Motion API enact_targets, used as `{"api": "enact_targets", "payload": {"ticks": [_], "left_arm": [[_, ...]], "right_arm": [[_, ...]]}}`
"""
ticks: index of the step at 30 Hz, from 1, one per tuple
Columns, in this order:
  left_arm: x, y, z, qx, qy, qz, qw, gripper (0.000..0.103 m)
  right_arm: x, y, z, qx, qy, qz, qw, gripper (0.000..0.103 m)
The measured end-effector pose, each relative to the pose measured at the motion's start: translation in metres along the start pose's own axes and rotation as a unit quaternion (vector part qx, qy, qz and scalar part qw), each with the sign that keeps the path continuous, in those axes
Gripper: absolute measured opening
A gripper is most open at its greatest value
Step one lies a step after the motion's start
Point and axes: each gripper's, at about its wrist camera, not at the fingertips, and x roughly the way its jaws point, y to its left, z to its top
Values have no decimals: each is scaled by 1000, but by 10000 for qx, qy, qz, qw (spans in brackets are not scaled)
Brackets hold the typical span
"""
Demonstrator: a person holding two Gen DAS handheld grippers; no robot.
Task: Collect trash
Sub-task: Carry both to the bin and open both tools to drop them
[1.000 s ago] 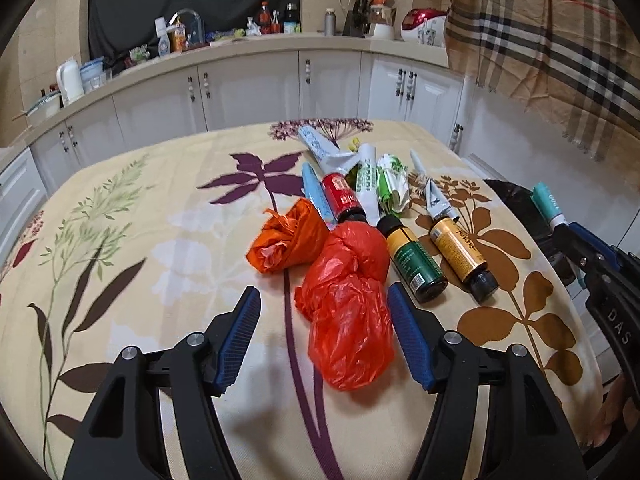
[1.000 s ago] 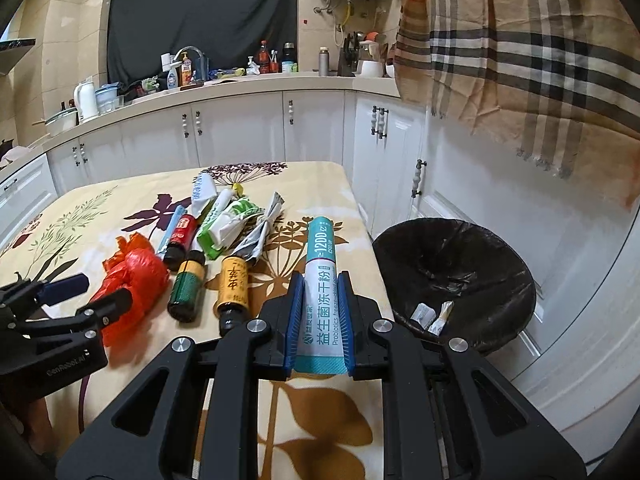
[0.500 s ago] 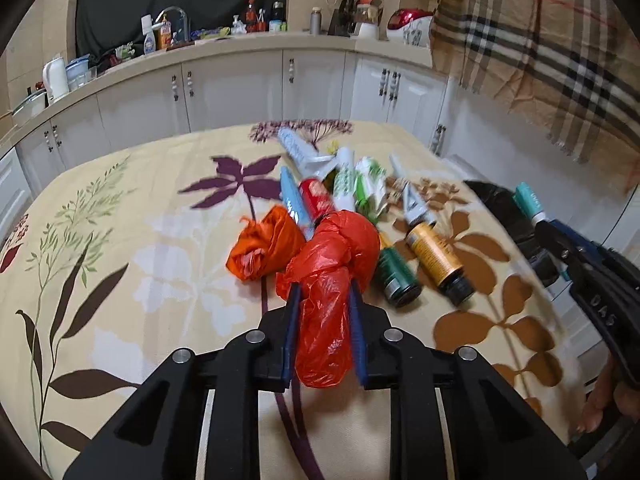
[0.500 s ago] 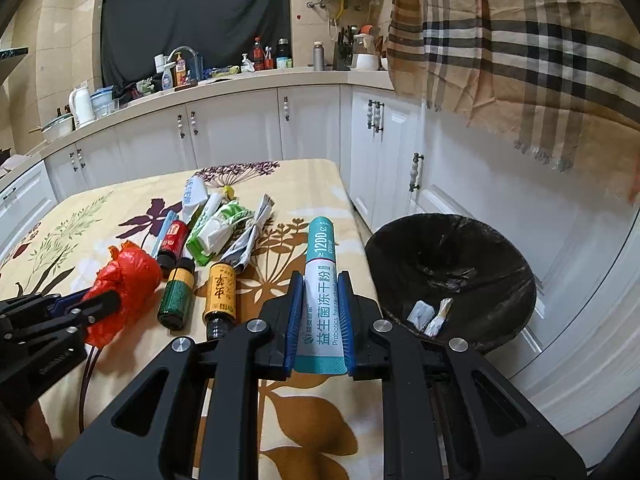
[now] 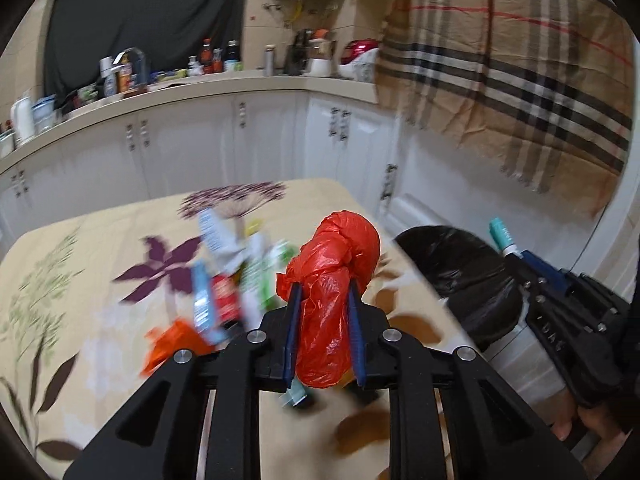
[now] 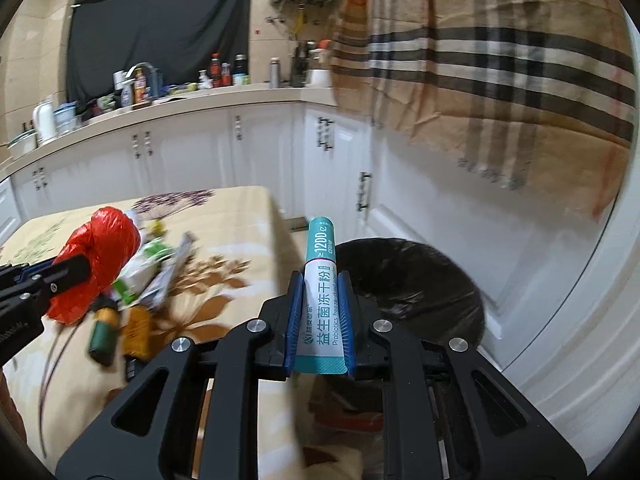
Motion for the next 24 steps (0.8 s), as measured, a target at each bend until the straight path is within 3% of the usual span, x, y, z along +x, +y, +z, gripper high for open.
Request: {"api": "enact_targets", "payload": {"ticks": [7,11,24], "left_arm": [[40,-45,28,257,-92,-292,9992,22],[69,-69,35,380,78,-459,9982,22],[135,-120,46,736,395,-483,9953,22]], "right_arm": [[29,-34,12,158,13,-373,9992,17],[45,-50,16,276,51,-499,9984,17],[92,-91,12,681,199,-809,9942,19]]}}
